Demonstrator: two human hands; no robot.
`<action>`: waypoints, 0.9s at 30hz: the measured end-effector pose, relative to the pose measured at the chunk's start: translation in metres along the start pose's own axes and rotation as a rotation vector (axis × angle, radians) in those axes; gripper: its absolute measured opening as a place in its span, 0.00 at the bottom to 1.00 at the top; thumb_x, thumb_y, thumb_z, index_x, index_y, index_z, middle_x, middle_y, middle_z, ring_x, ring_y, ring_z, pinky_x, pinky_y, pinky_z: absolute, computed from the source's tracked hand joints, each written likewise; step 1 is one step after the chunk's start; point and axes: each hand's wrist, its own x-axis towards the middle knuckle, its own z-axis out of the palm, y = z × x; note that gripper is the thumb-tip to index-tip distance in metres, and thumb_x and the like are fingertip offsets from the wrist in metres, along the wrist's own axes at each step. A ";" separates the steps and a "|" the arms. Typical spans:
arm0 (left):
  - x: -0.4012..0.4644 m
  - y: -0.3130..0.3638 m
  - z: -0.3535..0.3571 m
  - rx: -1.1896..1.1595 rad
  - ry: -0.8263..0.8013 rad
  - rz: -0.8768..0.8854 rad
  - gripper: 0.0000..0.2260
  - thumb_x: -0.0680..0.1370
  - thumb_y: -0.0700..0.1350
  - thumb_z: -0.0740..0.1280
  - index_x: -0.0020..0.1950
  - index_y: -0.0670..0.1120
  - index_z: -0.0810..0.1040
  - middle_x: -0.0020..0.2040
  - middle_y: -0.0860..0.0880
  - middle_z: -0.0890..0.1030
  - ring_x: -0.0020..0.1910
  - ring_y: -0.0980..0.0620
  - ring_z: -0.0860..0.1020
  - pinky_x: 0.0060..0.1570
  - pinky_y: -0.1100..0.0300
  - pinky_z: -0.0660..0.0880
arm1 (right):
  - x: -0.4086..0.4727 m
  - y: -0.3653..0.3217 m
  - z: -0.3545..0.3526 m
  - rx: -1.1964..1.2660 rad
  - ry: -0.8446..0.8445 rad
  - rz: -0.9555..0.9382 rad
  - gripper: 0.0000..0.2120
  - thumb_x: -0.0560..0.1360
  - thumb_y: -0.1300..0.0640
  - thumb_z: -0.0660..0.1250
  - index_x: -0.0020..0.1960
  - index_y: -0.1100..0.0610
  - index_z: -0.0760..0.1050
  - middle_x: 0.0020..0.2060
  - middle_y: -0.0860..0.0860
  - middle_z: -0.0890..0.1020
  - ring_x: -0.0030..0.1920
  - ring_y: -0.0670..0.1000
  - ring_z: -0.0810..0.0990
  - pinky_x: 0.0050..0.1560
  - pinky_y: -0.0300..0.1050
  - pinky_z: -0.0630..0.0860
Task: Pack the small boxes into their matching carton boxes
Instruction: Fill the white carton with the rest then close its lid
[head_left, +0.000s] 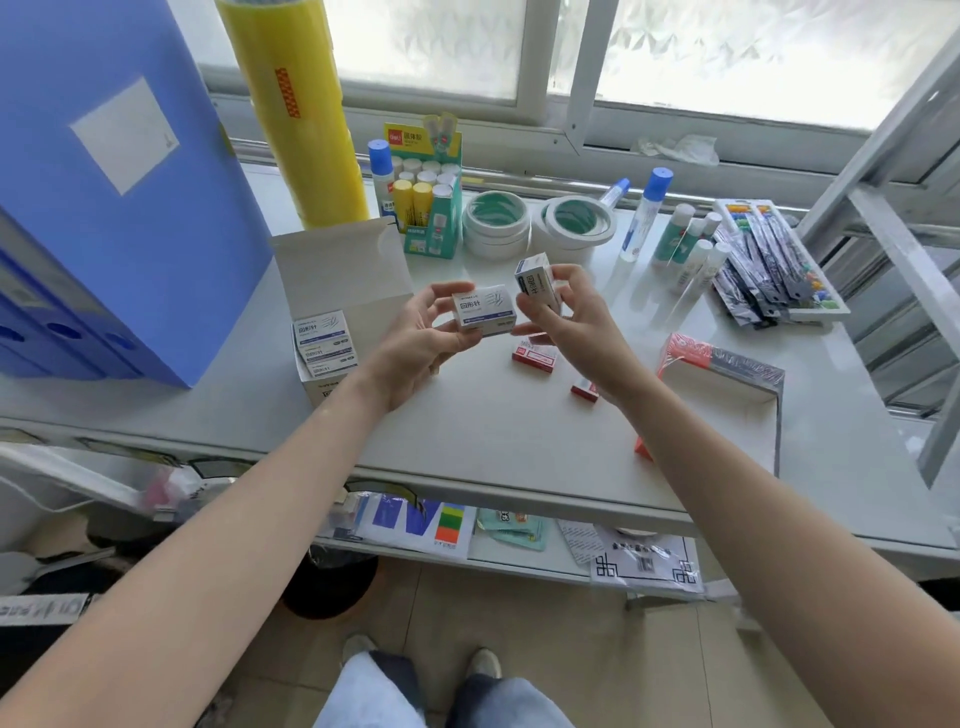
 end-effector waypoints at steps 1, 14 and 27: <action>-0.001 0.000 -0.001 0.006 0.002 0.003 0.21 0.73 0.25 0.63 0.60 0.45 0.70 0.60 0.41 0.73 0.51 0.50 0.80 0.54 0.63 0.77 | 0.000 -0.001 -0.001 -0.034 -0.003 -0.020 0.16 0.76 0.56 0.66 0.61 0.56 0.67 0.49 0.52 0.78 0.44 0.54 0.83 0.46 0.42 0.79; -0.018 0.008 -0.021 0.011 0.027 0.036 0.27 0.72 0.28 0.66 0.66 0.49 0.66 0.65 0.41 0.73 0.55 0.49 0.79 0.53 0.61 0.78 | 0.020 -0.027 0.024 -0.526 -0.305 -0.297 0.24 0.68 0.56 0.75 0.61 0.57 0.71 0.48 0.50 0.78 0.51 0.54 0.78 0.52 0.47 0.79; -0.023 0.014 -0.053 0.091 0.316 0.013 0.26 0.73 0.47 0.71 0.67 0.48 0.65 0.61 0.41 0.78 0.53 0.48 0.81 0.55 0.54 0.78 | 0.038 -0.030 0.077 -0.740 -0.398 -0.409 0.19 0.69 0.58 0.70 0.58 0.60 0.72 0.51 0.57 0.77 0.49 0.56 0.75 0.48 0.50 0.75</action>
